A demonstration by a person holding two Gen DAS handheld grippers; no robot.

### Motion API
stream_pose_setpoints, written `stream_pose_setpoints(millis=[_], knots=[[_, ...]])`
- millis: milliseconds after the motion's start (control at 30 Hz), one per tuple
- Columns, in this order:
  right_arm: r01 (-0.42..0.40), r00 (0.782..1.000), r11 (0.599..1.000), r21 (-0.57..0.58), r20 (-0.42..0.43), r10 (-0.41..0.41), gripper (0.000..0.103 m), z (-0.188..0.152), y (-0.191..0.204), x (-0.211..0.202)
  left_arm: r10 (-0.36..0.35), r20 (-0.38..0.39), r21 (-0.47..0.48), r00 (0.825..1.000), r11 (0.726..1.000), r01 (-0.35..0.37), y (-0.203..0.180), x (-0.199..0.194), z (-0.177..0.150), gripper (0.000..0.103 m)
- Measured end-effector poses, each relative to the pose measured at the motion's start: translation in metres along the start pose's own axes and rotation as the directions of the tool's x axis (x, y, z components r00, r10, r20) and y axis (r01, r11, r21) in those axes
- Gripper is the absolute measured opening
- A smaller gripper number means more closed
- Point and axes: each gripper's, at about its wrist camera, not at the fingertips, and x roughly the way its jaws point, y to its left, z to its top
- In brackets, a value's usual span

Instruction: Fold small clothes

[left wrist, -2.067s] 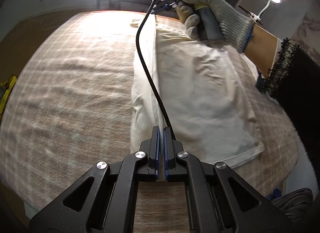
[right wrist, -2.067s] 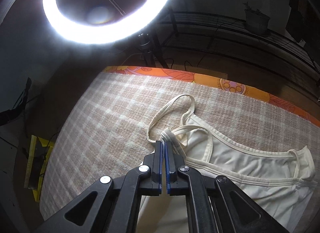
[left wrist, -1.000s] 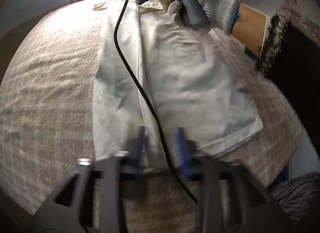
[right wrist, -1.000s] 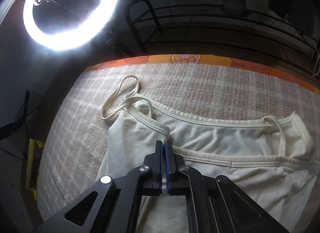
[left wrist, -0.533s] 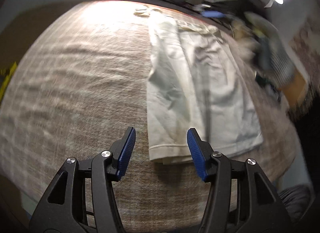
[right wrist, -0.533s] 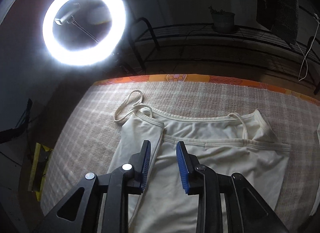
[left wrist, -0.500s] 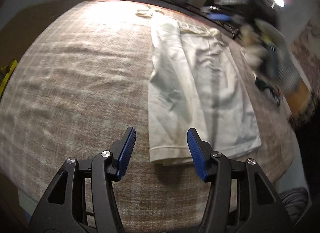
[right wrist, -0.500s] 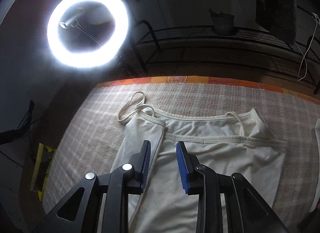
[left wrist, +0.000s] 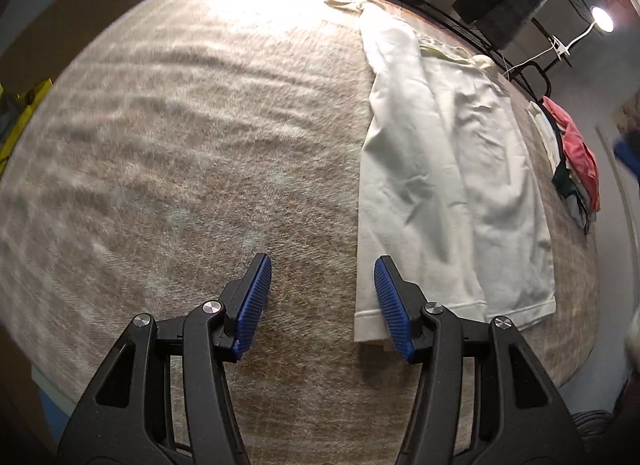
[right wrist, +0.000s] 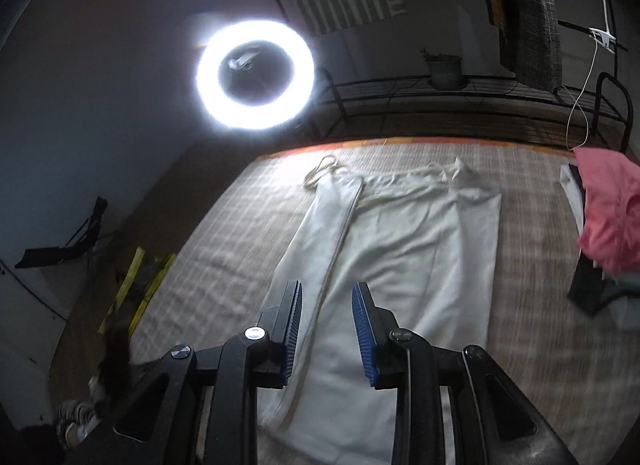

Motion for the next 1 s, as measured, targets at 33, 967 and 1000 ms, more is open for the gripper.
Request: stream_pose_setpoints(millis=[33, 967, 1000], knots=[[-0.005, 1.000, 1.000, 0.003, -0.005, 0.005, 0.027, -0.010, 0.002, -0.004, -0.010, -0.004, -0.005, 1.000, 1.000, 0.010, 0.001, 0.001, -0.001, 0.055], [-0.017, 0.957, 1.000, -0.001, -0.291, 0.017, 0.020, -0.119, 0.032, 0.100, 0.211, 0.155, 0.174, 0.965, 0.956, -0.237, -0.024, -0.006, -0.020, 0.003], [-0.016, 0.961, 1.000, -0.009, -0.277, 0.013, 0.021, -0.119, 0.030, 0.094, 0.204, 0.172, 0.171, 0.964, 0.957, -0.233, -0.025, -0.011, -0.020, 0.003]])
